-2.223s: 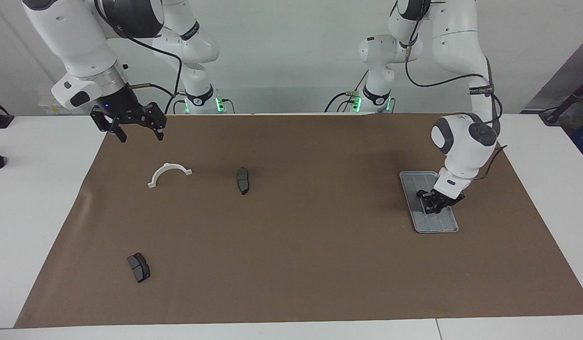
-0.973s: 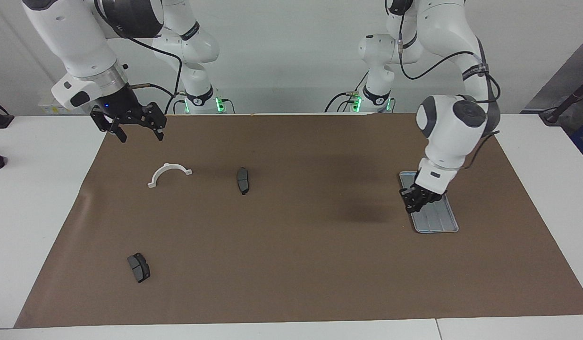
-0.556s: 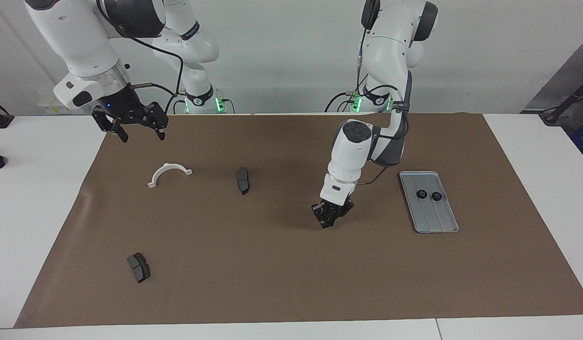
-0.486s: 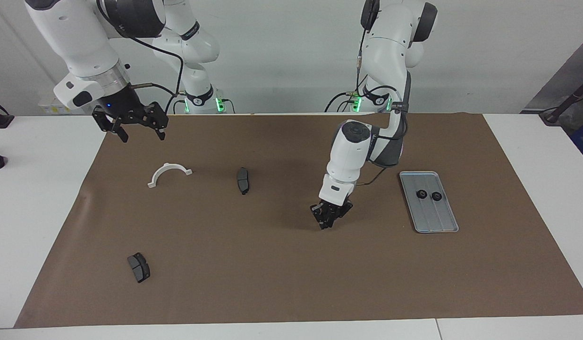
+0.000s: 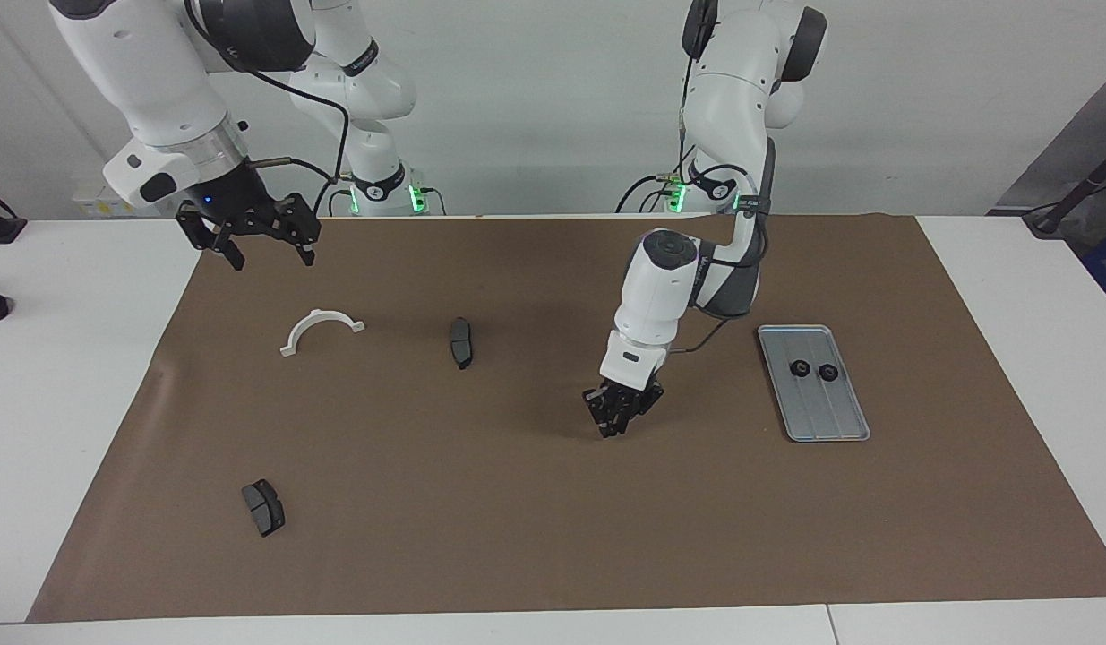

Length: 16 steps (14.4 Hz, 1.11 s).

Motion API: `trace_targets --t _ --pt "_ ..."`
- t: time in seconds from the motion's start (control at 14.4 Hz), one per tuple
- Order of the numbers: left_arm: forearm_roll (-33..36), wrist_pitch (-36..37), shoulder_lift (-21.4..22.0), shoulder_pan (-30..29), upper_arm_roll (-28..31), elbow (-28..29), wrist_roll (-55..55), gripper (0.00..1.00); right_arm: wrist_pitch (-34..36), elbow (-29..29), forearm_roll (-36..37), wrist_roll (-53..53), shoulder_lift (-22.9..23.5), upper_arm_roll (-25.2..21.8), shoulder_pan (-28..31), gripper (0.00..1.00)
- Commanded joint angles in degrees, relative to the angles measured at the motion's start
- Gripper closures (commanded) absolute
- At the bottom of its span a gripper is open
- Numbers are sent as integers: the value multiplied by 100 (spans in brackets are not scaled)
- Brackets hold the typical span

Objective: Place bearing gear from tray to pile
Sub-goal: 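Carry the gear to the table center and release it, then grasp the center gear with the right gripper while the left gripper returns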

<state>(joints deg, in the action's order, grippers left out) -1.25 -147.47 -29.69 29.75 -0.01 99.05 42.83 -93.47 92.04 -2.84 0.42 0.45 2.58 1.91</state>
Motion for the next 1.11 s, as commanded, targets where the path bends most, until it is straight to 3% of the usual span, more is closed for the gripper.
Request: trace_targets --t 0.0,0.14,0.35,0.56,0.69,0.83,1.04 --pt "28 627 42 67 132 -270 138 0 40 51 -147 -165 -98 23 55 0" --pt "37 1209 225 -134 150 -378 129 0 48 42 -138 -191 -89 41 46 0" --pt "46 2279 866 -783 159 -334 68 0 -30 200 -156 -112 -141 181 37 0" --pt "46 2827 1289 -1330 159 -299 41 0 -451 305 -112 -112 -11 593 -6 0" --pt "54 3153 1421 -1628 150 -281 24 0 -916 253 -41 -16 384 603 -470 0" --pt "46 3347 1509 -1874 159 -142 -2 0 -1443 96 142 797 875 595 -953 0" --pt "55 3050 1877 -2323 159 770 -283 0 -1831 -492 661 1337 1798 603 -1534 0"
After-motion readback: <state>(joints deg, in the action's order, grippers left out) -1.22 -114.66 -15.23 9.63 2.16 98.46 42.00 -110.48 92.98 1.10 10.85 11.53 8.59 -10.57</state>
